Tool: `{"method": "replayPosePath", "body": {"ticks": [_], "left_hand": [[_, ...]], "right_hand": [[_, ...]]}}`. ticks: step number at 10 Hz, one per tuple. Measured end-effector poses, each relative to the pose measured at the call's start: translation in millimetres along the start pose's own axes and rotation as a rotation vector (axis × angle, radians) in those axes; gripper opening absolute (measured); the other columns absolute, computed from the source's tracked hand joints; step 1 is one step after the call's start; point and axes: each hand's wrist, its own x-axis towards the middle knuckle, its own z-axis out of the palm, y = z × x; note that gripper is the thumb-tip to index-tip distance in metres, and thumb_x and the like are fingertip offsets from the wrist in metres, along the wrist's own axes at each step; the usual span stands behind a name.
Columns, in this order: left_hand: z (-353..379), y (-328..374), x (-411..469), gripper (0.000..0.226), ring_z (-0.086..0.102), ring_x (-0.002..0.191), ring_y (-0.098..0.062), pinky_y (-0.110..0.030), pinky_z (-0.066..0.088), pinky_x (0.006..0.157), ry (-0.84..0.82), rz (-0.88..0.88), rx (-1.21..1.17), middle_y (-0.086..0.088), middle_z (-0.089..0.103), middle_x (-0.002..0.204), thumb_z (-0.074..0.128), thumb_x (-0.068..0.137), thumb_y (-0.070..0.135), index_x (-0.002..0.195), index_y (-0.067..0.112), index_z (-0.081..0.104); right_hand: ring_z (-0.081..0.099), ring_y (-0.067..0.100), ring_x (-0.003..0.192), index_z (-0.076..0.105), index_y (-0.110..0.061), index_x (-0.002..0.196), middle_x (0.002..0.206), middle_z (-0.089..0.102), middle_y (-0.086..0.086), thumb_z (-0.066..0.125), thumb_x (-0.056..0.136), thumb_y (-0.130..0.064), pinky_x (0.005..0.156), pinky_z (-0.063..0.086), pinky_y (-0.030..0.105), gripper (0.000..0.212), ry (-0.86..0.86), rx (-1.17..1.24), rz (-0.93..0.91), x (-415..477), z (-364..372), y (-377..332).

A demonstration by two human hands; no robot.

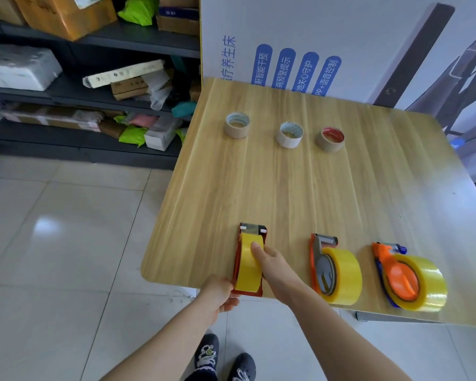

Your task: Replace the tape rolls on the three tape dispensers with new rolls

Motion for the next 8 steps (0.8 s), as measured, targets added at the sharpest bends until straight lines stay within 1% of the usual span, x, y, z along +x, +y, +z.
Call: {"method": "replayPosePath", "body": {"ticks": [1, 2, 3, 4, 5, 6, 7, 8], "left_hand": [[-2, 4, 1, 0.027, 0.058, 0.059, -0.016, -0.022, 0.046, 0.052, 0.0, 0.067, 0.194, -0.007, 0.067, 0.078, 0.038, 0.095, 0.019, 0.106, 0.009, 0.061], [-7, 9, 0, 0.026, 0.055, 0.059, -0.017, -0.024, 0.043, 0.053, 0.002, 0.099, 0.378, -0.005, 0.067, 0.079, 0.039, 0.094, 0.026, 0.104, 0.014, 0.06], [-11, 14, -3, 0.019, 0.052, 0.061, -0.02, -0.026, 0.038, 0.054, 0.055, 0.152, 0.526, -0.004, 0.063, 0.078, 0.04, 0.085, 0.021, 0.089, 0.016, 0.058], [-14, 27, -11, 0.017, 0.053, 0.069, -0.021, -0.026, 0.04, 0.058, 0.069, 0.232, 0.692, -0.001, 0.061, 0.079, 0.04, 0.081, 0.015, 0.082, 0.021, 0.057], [-16, 46, -23, 0.022, 0.057, 0.083, -0.021, -0.028, 0.047, 0.071, 0.091, 0.326, 0.848, 0.001, 0.062, 0.088, 0.042, 0.085, 0.013, 0.092, 0.021, 0.061], [-18, 63, -32, 0.021, 0.06, 0.091, -0.022, -0.03, 0.05, 0.076, 0.149, 0.369, 0.957, -0.001, 0.065, 0.1, 0.045, 0.087, 0.018, 0.099, 0.018, 0.062], [-20, 84, -50, 0.015, 0.06, 0.089, -0.021, -0.028, 0.045, 0.068, 0.211, 0.451, 1.079, 0.0, 0.063, 0.093, 0.044, 0.089, 0.016, 0.091, 0.02, 0.058], [-20, 101, -76, 0.012, 0.053, 0.076, -0.017, -0.025, 0.038, 0.058, 0.262, 0.534, 1.133, 0.007, 0.049, 0.071, 0.045, 0.093, 0.021, 0.086, 0.021, 0.055]], "right_hand": [[0.054, 0.027, 0.121, 0.043, -0.014, 0.136, 0.13, 0.057, 0.009, 0.038, 0.099, -0.051, 0.103, 0.046, 0.043, 0.053, 0.025, -0.073, 0.007, -1, 1, -1], [0.045, 0.028, 0.131, 0.034, -0.012, 0.145, 0.142, 0.048, 0.009, 0.034, 0.099, -0.053, 0.106, 0.04, 0.04, 0.062, 0.049, -0.155, -0.001, -1, 0, -2], [0.045, 0.028, 0.132, 0.035, -0.011, 0.146, 0.143, 0.048, 0.01, 0.033, 0.099, -0.053, 0.109, 0.039, 0.043, 0.063, 0.066, -0.211, -0.008, -1, 1, -4], [0.055, 0.023, 0.113, 0.045, -0.008, 0.134, 0.123, 0.058, 0.009, 0.033, 0.1, -0.05, 0.097, 0.046, 0.039, 0.056, 0.094, -0.262, -0.047, -4, 1, -8], [0.058, 0.021, 0.093, 0.054, -0.005, 0.119, 0.099, 0.059, 0.009, 0.035, 0.1, -0.048, 0.084, 0.049, 0.038, 0.051, 0.137, -0.337, -0.096, -12, -1, -14], [0.056, 0.018, 0.096, 0.053, -0.009, 0.124, 0.103, 0.059, 0.004, 0.035, 0.1, -0.05, 0.079, 0.044, 0.03, 0.051, 0.159, -0.508, -0.12, -21, -9, -19], [0.059, 0.019, 0.099, 0.054, -0.012, 0.121, 0.111, 0.064, 0.004, 0.042, 0.097, -0.051, 0.086, 0.051, 0.034, 0.048, 0.203, -0.713, -0.131, -29, -22, -32], [0.059, 0.023, 0.109, 0.053, -0.013, 0.125, 0.121, 0.063, 0.006, 0.047, 0.096, -0.046, 0.088, 0.049, 0.035, 0.044, 0.244, -0.842, -0.153, -37, -33, -46]]}}
